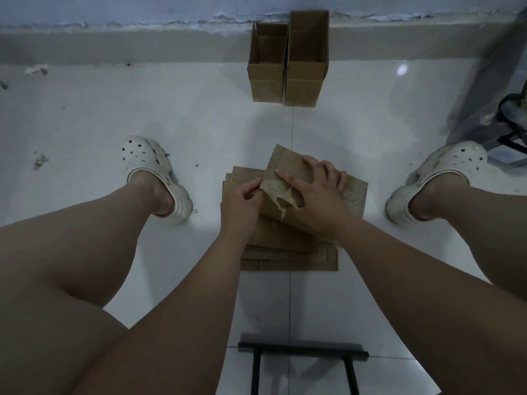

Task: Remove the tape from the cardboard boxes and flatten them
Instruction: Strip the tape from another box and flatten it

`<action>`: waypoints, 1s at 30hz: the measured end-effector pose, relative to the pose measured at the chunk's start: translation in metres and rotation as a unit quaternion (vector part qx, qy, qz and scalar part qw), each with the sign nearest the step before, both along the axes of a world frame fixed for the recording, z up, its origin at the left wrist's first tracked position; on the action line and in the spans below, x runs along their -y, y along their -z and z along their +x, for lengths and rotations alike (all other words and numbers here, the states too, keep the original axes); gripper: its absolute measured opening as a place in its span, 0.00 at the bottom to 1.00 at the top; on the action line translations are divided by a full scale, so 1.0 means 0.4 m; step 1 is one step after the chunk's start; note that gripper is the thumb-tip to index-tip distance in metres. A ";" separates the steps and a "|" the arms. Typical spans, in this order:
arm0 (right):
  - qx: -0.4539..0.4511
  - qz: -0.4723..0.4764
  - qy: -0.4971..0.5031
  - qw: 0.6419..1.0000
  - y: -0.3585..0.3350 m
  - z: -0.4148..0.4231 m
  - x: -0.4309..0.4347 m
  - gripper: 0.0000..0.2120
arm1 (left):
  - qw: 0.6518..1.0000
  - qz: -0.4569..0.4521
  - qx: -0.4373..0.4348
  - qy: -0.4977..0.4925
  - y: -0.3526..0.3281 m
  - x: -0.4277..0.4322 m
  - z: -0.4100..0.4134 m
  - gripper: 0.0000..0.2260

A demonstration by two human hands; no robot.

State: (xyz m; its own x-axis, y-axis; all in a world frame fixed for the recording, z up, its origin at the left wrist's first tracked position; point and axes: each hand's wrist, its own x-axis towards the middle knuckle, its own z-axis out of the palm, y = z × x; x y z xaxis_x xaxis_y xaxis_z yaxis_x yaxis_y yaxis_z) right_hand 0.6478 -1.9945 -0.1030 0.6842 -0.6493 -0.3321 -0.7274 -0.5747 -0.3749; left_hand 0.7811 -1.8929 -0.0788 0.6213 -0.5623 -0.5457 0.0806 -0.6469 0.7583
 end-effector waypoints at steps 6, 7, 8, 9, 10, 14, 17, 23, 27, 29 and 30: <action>0.008 0.027 0.001 1.000 -0.007 0.001 0.021 0.34 | 0.971 0.008 0.216 0.101 -0.012 0.022 0.018 0.10; 0.003 0.026 0.000 1.000 -0.006 0.002 0.021 0.34 | 0.959 0.011 0.258 0.117 -0.009 0.026 0.020 0.10; 0.001 0.024 0.000 1.000 -0.005 0.001 0.020 0.35 | 0.949 0.012 0.286 0.131 -0.009 0.032 0.019 0.10; 0.002 0.022 0.001 1.000 -0.004 -0.001 0.020 0.35 | 0.941 0.016 0.307 0.145 -0.007 0.037 0.019 0.10; 0.007 0.019 0.004 1.000 -0.004 -0.003 0.019 0.36 | 0.932 0.029 0.322 0.161 -0.004 0.042 0.019 0.10; 0.014 0.004 -0.008 1.000 -0.008 -0.009 0.022 0.39 | 0.886 0.057 0.389 0.246 0.020 0.036 0.035 0.09; 0.004 -0.014 -0.030 0.999 -0.007 -0.009 0.021 0.40 | 0.875 0.053 0.397 0.273 0.030 0.025 0.041 0.06; -0.009 -0.019 -0.029 0.999 0.008 -0.007 -0.008 0.37 | 0.908 0.086 0.285 0.295 0.023 0.015 0.041 0.08; -0.023 -0.016 -0.027 0.999 0.011 -0.002 -0.001 0.35 | 0.953 0.105 0.154 0.241 0.009 0.024 0.050 0.12; -0.029 -0.018 -0.031 0.999 0.012 0.000 -0.001 0.35 | 0.969 0.095 0.115 0.196 0.007 0.022 0.041 0.13; -0.029 -0.019 -0.031 0.999 0.013 0.002 -0.003 0.35 | 0.974 0.086 0.111 0.179 0.006 0.021 0.034 0.13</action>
